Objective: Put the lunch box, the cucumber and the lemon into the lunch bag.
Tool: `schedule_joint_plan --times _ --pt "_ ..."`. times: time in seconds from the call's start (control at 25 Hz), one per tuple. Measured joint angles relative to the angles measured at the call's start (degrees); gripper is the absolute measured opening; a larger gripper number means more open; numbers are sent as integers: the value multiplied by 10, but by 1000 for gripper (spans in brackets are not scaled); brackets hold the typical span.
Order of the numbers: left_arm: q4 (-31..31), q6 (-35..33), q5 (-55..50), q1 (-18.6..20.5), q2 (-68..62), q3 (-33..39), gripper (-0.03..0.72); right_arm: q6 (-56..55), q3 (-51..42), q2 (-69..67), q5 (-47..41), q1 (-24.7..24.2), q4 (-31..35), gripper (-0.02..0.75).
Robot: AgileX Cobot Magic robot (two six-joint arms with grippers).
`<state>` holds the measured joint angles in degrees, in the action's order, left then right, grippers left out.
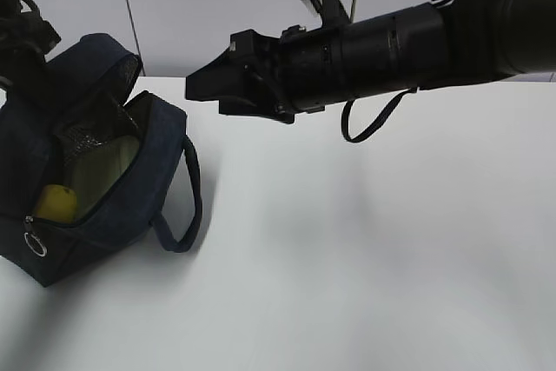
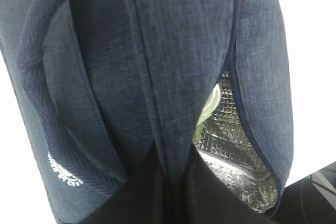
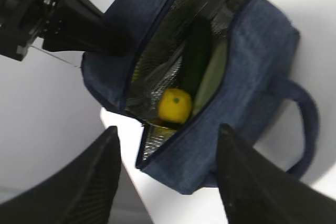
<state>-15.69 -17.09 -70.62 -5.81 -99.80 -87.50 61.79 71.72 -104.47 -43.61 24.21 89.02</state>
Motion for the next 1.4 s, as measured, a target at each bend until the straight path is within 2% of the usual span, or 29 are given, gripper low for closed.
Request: schedule_joint_plan --times 0.2,0.4,0.56,0.84,1.08,1.2,1.32,1.4 --pt "-2 -1 0 0 0 0 2 3 0 -66 -74 0 84 447" --pt "-2 -1 0 0 0 0 2 8 0 -132 -95 2 124 451" --pt "-4 -1 0 0 0 0 2 20 0 -167 -94 20 134 453" --pt "-6 -5 0 0 0 0 2 40 18 -184 -43 57 136 454" --pt "-8 -6 0 0 0 0 2 34 74 -210 -25 58 139 442" --pt "-12 -7 0 0 0 0 2 18 83 -224 -24 58 140 344" --pt "-13 -8 0 0 0 0 2 12 86 -225 -23 58 140 115" --pt "-20 -8 0 0 0 0 2 8 88 -225 -23 58 140 31"
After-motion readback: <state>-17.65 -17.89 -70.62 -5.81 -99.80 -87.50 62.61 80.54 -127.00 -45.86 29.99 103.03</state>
